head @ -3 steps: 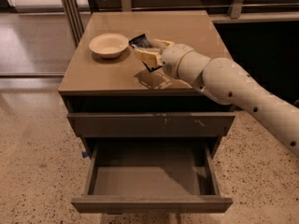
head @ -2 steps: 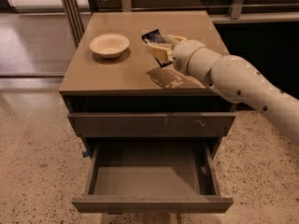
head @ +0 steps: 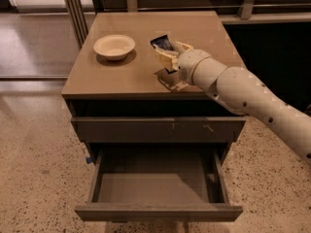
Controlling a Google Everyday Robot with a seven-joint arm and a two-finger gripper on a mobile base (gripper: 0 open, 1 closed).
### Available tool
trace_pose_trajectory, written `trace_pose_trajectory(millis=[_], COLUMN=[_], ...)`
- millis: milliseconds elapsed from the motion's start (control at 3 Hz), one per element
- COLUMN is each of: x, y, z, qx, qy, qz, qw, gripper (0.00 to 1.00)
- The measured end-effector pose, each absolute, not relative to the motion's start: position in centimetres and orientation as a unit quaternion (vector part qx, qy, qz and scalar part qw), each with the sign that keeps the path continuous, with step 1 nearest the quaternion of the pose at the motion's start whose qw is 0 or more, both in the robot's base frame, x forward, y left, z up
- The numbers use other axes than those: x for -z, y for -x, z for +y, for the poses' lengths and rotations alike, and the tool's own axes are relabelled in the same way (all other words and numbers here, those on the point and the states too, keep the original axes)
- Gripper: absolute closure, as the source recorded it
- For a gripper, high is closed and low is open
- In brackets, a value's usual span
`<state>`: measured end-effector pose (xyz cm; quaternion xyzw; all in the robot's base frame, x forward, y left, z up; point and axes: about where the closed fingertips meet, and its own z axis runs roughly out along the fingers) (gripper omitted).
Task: Pick rxbar blueberry from middle drawer and place on counter
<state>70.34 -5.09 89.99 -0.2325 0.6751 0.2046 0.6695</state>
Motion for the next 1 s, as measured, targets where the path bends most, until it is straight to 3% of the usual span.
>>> trace_pose_trajectory(millis=[333, 667, 1000], x=[-87.63, -87.12, -87.12], y=[-70.78, -70.90, -70.90], z=[-4.85, -4.56, -4.56], qx=[-0.228, -0.236, -0.236], qy=[0.204, 0.200, 0.200], qz=[0.667, 0.667, 0.667], qw=[0.680, 0.678, 0.678], gripper=[0.12, 0.00, 0.00])
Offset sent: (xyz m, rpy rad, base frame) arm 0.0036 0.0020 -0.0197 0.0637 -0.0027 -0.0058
